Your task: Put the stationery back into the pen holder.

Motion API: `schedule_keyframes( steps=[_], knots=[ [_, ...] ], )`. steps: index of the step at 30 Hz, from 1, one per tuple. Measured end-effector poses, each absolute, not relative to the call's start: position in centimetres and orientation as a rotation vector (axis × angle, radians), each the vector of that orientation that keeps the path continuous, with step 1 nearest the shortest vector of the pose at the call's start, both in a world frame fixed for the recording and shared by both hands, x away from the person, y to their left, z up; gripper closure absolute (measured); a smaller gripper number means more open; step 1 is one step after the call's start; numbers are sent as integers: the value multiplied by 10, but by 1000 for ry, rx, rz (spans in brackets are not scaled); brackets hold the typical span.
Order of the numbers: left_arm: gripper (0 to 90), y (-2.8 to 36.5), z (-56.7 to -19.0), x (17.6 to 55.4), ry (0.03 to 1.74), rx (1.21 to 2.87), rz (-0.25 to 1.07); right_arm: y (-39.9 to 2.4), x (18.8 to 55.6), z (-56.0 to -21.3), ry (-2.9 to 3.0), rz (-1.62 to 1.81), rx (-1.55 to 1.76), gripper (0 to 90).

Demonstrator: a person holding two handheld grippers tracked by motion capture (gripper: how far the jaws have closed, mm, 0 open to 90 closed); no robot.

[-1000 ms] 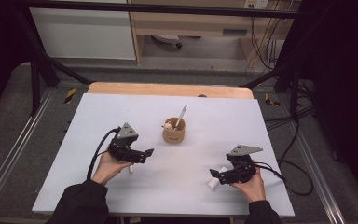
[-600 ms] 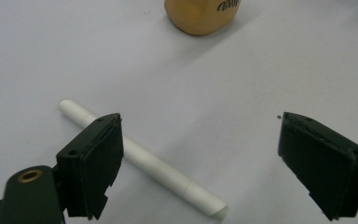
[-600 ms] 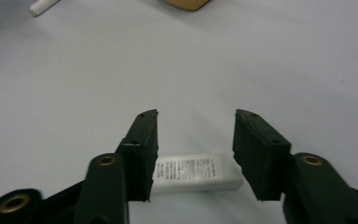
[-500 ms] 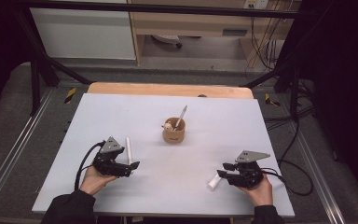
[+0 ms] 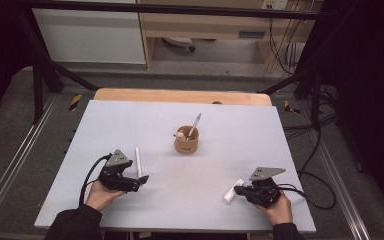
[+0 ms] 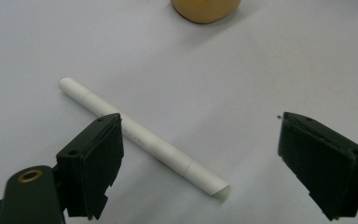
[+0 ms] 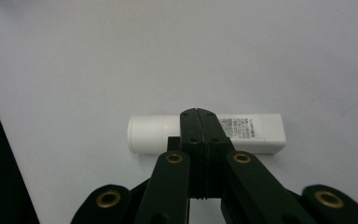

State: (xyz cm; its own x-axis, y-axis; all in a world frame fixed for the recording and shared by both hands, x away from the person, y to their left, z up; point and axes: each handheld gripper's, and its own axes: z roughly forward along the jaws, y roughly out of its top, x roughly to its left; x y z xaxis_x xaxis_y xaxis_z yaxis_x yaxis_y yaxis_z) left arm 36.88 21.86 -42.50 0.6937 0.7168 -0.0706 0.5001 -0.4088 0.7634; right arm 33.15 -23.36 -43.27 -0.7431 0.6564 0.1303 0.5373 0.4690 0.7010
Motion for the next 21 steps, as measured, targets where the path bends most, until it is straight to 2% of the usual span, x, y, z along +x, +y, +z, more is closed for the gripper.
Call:
schedule_keyframes(
  steps=[21],
  knots=[
    [144, 217, -427, 368, 930, 2100, 337, -223, 338, -435, 2538, 1161, 1043, 900]
  ],
)
